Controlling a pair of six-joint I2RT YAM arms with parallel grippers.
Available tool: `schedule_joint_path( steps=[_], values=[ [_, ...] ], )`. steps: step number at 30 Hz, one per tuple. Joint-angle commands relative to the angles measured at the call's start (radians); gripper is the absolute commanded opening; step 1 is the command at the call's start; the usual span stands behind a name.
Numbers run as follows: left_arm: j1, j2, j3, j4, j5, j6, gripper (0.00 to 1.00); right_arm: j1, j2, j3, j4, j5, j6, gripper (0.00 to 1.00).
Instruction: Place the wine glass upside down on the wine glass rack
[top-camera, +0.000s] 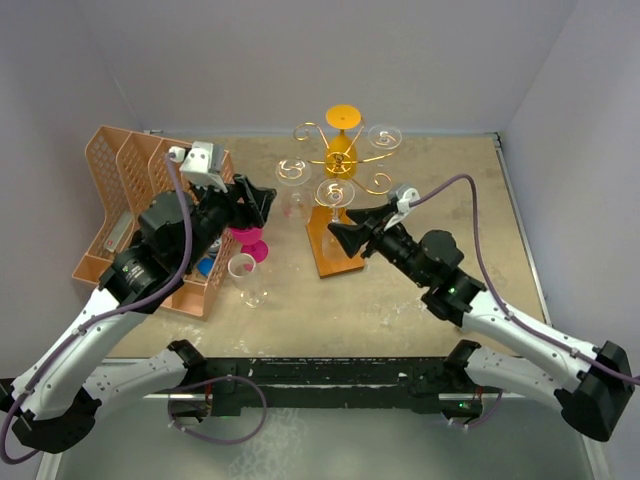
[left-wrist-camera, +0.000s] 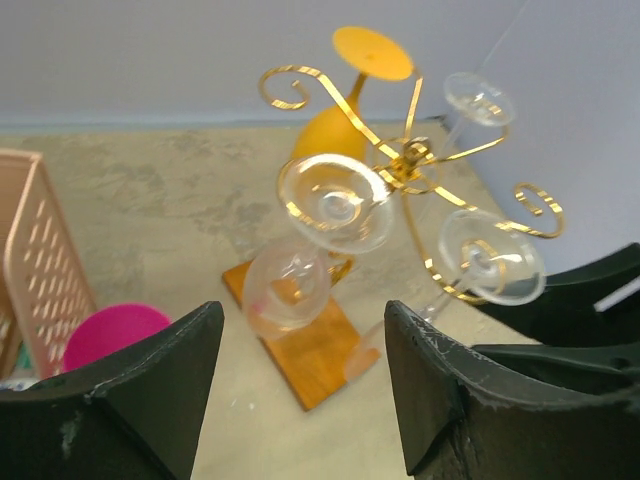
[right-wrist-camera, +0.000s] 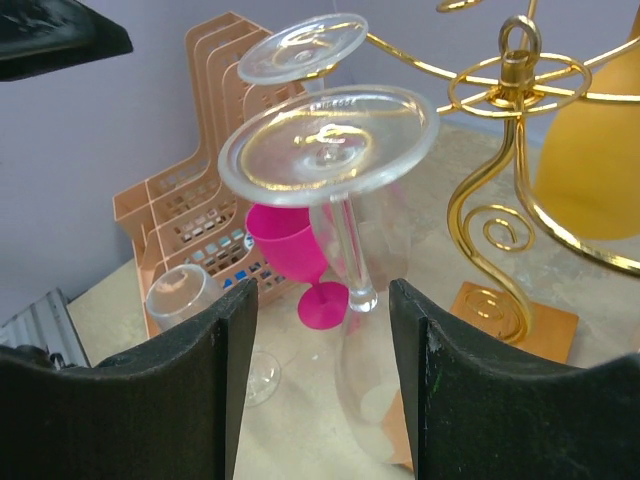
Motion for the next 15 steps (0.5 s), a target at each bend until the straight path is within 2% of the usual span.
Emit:
schedule_joint_path(
  steps=[1,5,8,12,15],
  values=[
    [0.002,-0.002,-0.002,-0.172,-0.151,-0.063,0.63,0.001,-0.085,-0.006,-0.096,-0.024,-0.015,0.57],
    [0.001,0.012,-0.048,-0.255,-0.214,-0.109,0.62,0.001,-0.131,0.062,-0.249,0.016,0.016,0.57],
    [0.003,0.043,-0.074,-0.252,-0.221,-0.118,0.55,0.001,-0.160,0.106,-0.327,0.018,0.032,0.57],
    [0.008,0.142,-0.068,-0.252,-0.251,-0.124,0.50,0.001,-0.212,0.132,-0.372,0.013,0.047,0.57],
    [0.041,0.204,-0.070,-0.230,-0.222,-0.128,0.48,0.001,-0.265,0.147,-0.381,0.029,0.074,0.57]
  ],
)
